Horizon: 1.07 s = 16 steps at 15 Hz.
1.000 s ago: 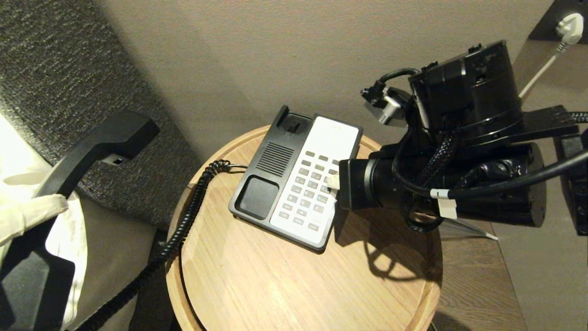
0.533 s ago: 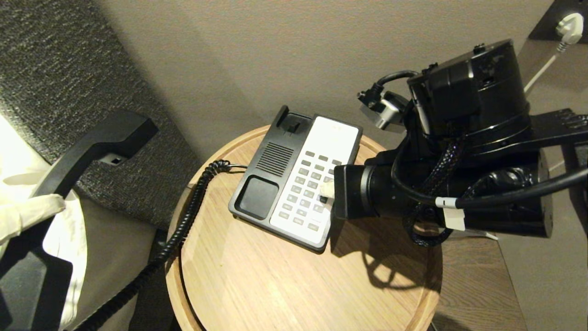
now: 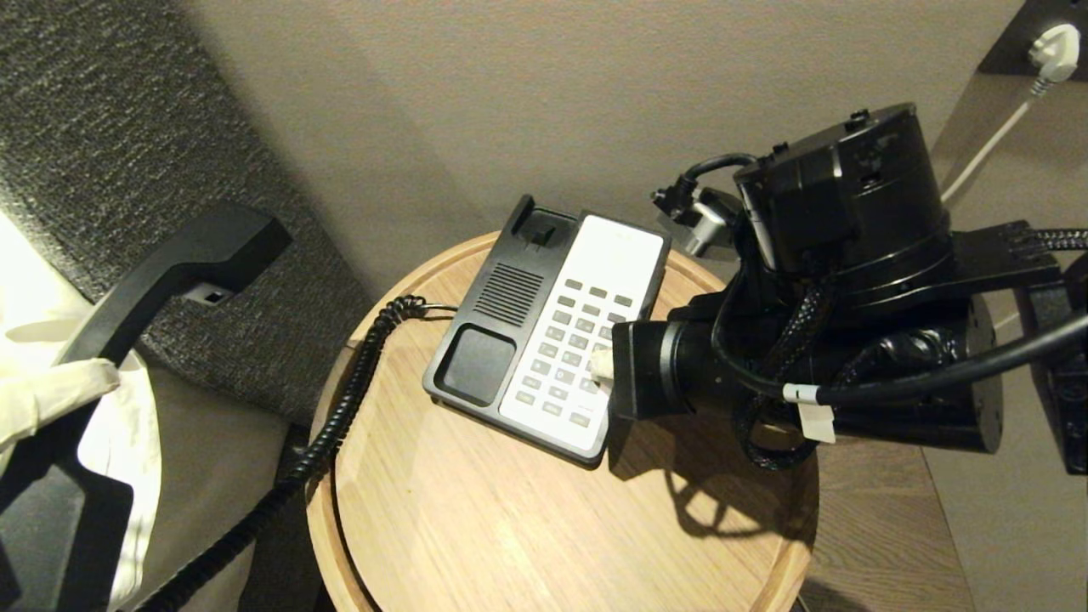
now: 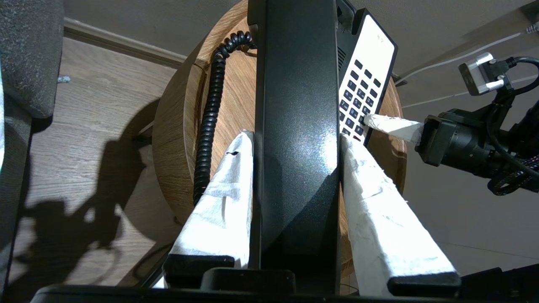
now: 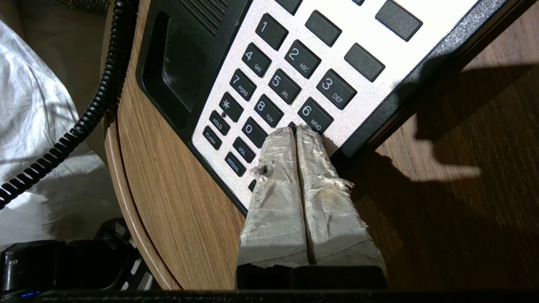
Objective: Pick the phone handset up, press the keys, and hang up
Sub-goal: Dial the number
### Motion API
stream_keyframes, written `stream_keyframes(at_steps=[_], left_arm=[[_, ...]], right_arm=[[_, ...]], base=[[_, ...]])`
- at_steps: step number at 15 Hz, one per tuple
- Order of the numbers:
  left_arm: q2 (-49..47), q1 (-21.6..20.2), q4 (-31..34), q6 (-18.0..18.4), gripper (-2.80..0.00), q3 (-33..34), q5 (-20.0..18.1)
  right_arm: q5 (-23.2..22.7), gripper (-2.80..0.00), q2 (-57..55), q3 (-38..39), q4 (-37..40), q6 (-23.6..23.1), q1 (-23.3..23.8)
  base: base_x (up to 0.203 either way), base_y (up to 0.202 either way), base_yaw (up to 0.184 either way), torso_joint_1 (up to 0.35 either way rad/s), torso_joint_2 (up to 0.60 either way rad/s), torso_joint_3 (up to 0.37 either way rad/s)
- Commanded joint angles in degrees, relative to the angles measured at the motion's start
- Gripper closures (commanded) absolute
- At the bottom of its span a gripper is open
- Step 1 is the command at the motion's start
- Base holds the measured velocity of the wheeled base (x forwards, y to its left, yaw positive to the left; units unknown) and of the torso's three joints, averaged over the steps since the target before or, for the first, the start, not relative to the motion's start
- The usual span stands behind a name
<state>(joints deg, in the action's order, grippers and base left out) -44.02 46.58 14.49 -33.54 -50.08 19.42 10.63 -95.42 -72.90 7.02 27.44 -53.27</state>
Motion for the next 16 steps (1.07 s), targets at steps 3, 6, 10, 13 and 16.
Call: stream_keyframes(at_steps=[3, 6, 10, 13, 16], left_arm=[[-0.01, 0.0, 0.09, -0.21, 0.0, -0.02, 0.1], [0.07, 0.0, 0.09, -0.21, 0.0, -0.02, 0.09], [0.07, 0.01, 0.07, -0.3, 0.0, 0.01, -0.64], [0.07, 0.0, 0.1, -0.3, 0.0, -0.02, -0.7], [0.07, 0.0, 0.1, -0.3, 0.0, 0.25, -0.7]], right_arm=[[0.27, 0.0, -1.06, -0.05, -0.08, -0.19, 0.01], [0.27, 0.0, -1.26, -0.05, -0.08, -0.46, 0.1], [0.27, 0.0, -0.81, -0.37, 0.01, -0.47, 0.01], [-0.15, 0.0, -0.06, -1.34, -0.12, -0.41, -0.39], [-0.35, 0.0, 1.07, -1.24, 0.38, -0.13, -0.84]], base=[[0.0, 0.0, 0.0, 0.0, 0.0, 0.0], [0.0, 0.0, 0.0, 0.0, 0.0, 0.0], [0.0, 0.0, 0.0, 0.0, 0.0, 0.0], [0.0, 0.0, 0.0, 0.0, 0.0, 0.0], [0.0, 0.0, 0.0, 0.0, 0.0, 0.0]])
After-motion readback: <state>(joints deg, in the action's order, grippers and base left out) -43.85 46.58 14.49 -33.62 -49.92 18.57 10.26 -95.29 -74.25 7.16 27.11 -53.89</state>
